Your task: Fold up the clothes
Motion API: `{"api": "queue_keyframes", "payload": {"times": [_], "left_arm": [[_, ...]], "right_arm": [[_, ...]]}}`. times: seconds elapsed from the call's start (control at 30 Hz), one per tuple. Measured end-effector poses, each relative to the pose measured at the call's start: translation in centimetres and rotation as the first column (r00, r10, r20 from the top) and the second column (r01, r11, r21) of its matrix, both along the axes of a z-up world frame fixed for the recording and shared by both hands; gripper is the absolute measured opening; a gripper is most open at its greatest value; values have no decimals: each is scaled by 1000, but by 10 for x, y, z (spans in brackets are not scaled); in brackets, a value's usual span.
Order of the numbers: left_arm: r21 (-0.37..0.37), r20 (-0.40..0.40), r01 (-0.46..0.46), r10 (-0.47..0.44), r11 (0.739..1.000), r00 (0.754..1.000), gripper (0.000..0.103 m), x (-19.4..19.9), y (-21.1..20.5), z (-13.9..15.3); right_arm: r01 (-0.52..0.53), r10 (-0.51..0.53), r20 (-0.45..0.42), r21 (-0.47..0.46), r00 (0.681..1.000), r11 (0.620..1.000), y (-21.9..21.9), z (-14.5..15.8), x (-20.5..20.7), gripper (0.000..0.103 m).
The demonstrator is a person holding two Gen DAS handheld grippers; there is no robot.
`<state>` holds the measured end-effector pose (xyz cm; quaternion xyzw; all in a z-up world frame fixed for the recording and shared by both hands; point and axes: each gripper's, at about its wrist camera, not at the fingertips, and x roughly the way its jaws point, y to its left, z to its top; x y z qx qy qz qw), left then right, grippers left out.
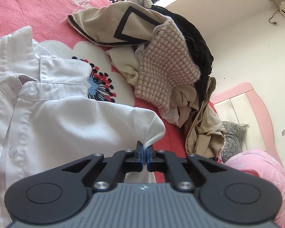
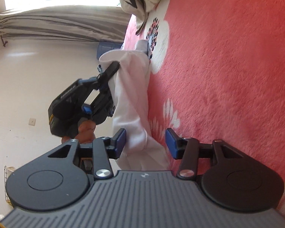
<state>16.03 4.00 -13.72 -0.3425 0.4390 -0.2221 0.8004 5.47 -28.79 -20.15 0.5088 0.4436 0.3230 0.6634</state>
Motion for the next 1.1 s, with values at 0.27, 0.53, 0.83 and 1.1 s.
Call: {"api": "queue_keyframes", "payload": {"times": [0.27,0.53,0.83,1.1], "left_arm": [[38,-11,16,-15,999,1000,4,9,-17,-13],[61,-56,18,-15,998,998,4,21,-24,-27],[92,-53,64,-60,994,997,5,27,-30,-27],[149,-62,35,-26,988,998,8,47,-30,-38]], "right_arm": [[106,-93,96,-134,991,985,-27,23,-38,0],[145,-128,93,-197,987,970,-46,25,-60,4],[80,-54,118,-225,991,971,-10,24,-31,48],[49,-26,81,-292,996,955,-4,17,-40,5]]}}
